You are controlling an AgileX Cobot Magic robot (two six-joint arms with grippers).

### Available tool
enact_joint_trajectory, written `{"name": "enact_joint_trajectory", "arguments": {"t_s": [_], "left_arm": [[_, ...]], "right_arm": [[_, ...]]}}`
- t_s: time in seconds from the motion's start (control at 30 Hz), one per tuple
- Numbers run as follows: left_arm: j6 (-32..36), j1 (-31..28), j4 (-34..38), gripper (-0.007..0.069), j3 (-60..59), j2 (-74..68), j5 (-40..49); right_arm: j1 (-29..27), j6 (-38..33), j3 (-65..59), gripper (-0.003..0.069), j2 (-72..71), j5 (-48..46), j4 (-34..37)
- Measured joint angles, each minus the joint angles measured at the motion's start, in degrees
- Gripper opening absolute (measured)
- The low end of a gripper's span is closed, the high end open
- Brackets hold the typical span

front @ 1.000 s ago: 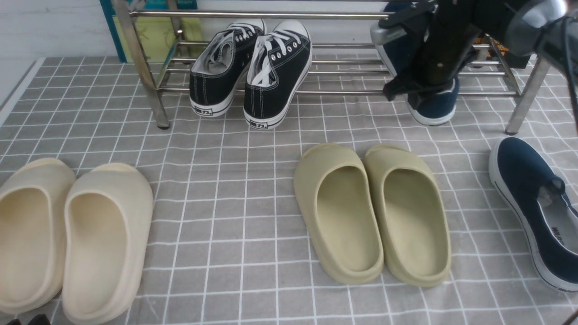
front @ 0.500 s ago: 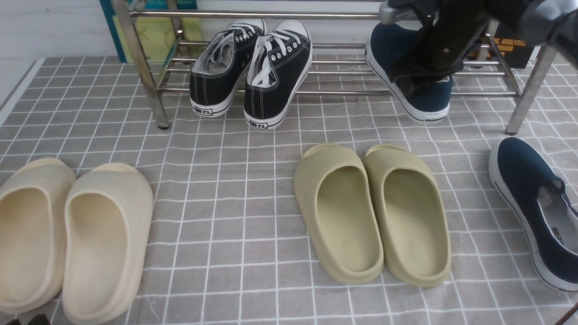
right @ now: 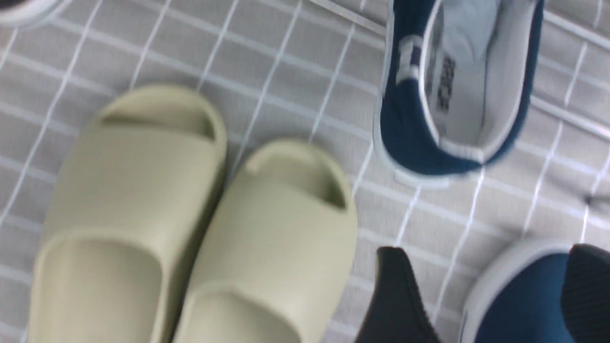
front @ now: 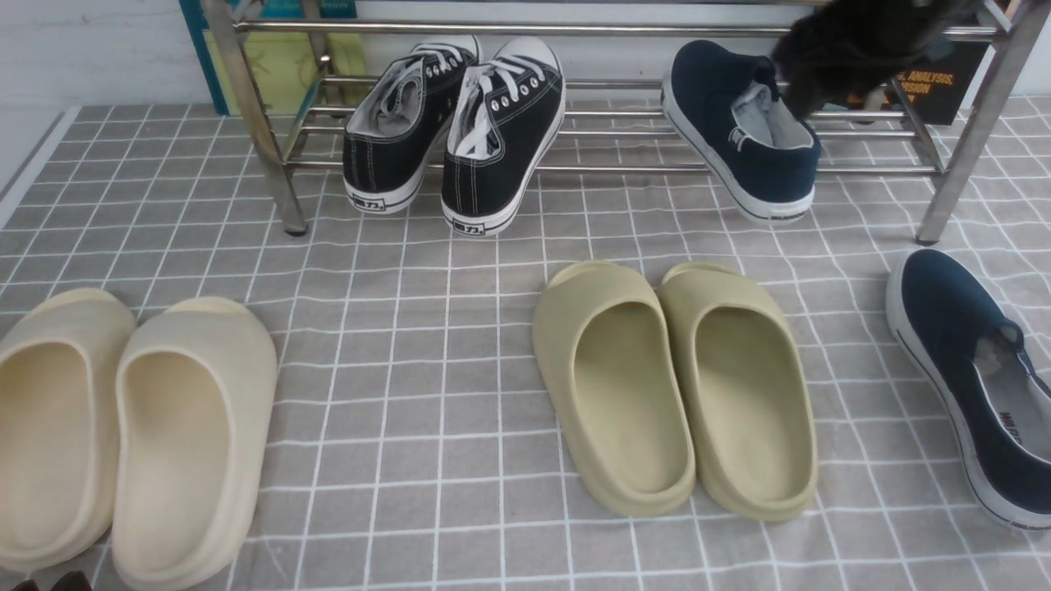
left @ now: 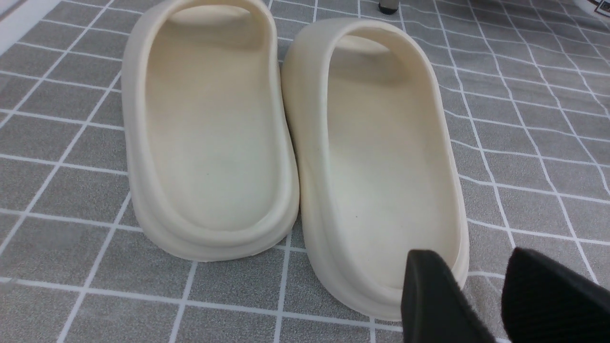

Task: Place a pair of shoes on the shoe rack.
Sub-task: Use the right arm to grab the shoe closest to it

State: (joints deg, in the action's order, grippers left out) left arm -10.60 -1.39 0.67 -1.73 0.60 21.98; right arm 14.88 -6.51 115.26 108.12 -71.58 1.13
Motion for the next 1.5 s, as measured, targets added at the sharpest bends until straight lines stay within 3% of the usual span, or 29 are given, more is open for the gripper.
{"name": "enact_joint_trajectory", "arguments": {"t_s": [0.43, 0.7, 0.87, 1.0, 1.13, 1.17, 1.2, 1.5], "left_arm": [[0.0, 0.0, 0.0, 0.0239, 0.0, 0.0, 0.0], [0.0, 0.0, 0.0, 0.0239, 0.0, 0.0, 0.0], [0.0, 0.0, 0.0, 0.0239, 0.0, 0.0, 0.0], [0.0, 0.0, 0.0, 0.0239, 0.0, 0.0, 0.0], [0.0, 0.0, 0.0, 0.0239, 0.0, 0.0, 0.0], [0.0, 0.0, 0.0, 0.0239, 0.0, 0.0, 0.0], [0.0, 0.0, 0.0, 0.0239, 0.0, 0.0, 0.0], [0.0, 0.0, 0.0, 0.0239, 0.0, 0.0, 0.0]], "right_arm": [[-1.7, 4.6, -34.1, 0.0473, -13.6, 0.7, -4.7], [-8.3, 8.2, -50.4, 0.0473, -13.6, 11.6, -4.5], [-9.1, 8.4, -56.2, 0.0459, -13.6, 16.8, -4.5], [-9.1, 8.6, -58.8, 0.0349, -13.6, 20.6, -4.6], [-9.1, 8.6, -58.8, 0.0155, -13.2, 22.6, -4.8], [-9.1, 8.6, -58.8, 0.0143, -13.2, 22.7, -4.8], [-9.1, 8.7, -58.8, 0.0053, -13.1, 22.9, -4.9], [-9.1, 8.8, -58.6, 0.0035, -15.0, 21.8, -5.9]]}}
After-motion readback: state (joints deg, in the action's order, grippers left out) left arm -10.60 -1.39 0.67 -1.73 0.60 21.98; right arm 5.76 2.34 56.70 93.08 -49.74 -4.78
